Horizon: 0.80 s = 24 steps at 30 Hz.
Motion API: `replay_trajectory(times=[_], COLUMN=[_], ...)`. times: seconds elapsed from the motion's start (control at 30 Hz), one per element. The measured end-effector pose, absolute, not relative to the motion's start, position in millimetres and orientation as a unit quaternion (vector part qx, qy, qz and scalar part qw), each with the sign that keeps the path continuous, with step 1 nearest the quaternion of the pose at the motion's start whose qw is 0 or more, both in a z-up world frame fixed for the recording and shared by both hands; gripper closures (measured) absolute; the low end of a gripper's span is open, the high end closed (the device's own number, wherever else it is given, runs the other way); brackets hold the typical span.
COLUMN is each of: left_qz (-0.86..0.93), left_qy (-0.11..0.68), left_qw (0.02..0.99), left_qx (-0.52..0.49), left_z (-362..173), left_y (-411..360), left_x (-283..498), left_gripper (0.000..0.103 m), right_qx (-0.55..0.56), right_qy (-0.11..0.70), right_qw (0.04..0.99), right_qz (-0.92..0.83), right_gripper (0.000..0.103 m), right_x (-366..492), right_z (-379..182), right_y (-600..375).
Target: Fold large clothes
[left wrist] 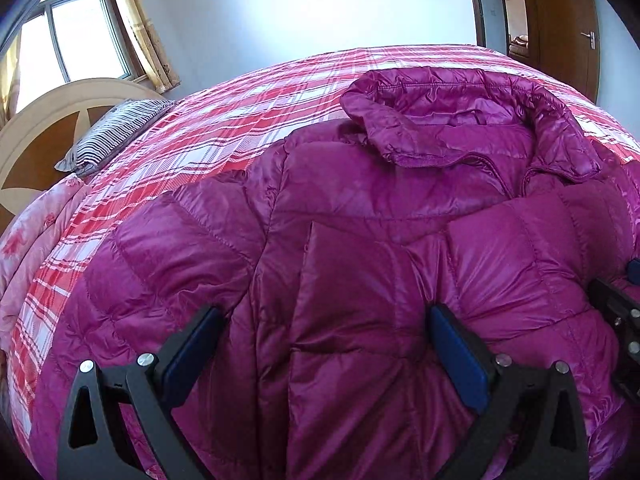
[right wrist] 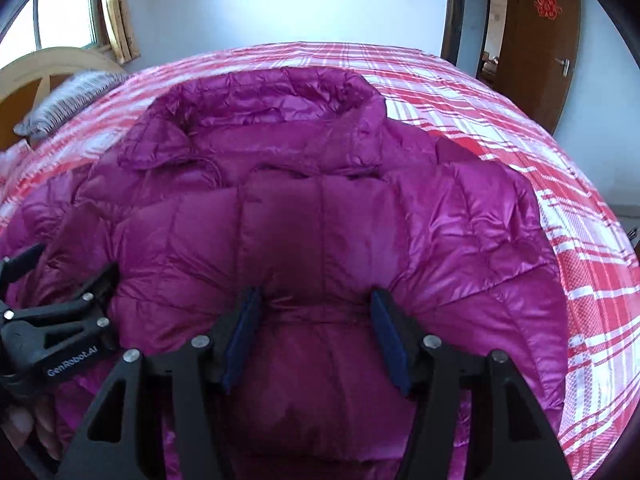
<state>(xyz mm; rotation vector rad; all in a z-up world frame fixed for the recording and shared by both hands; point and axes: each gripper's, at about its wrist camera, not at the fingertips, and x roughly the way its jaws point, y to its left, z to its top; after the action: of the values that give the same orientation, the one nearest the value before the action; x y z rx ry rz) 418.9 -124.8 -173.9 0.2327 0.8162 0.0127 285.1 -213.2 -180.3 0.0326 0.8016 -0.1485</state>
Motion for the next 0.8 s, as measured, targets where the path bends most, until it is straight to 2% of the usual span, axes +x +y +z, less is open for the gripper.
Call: replay_trajectory(times=[0.8], left_qz=[0.012], left_qy=[0.393], left_qw=[0.911], left_qx=[0.124], left_z=[-174.2], left_y=[-126.5], left_x=[418.5], left_gripper=[0.001], right_qx=[-0.026], right_qy=[0.392], right_qw=[0.915], right_qz=[-0.092], right_gripper=[0.04], right_x=[289.1], right_z=[-186.7], right_y=[-202.1])
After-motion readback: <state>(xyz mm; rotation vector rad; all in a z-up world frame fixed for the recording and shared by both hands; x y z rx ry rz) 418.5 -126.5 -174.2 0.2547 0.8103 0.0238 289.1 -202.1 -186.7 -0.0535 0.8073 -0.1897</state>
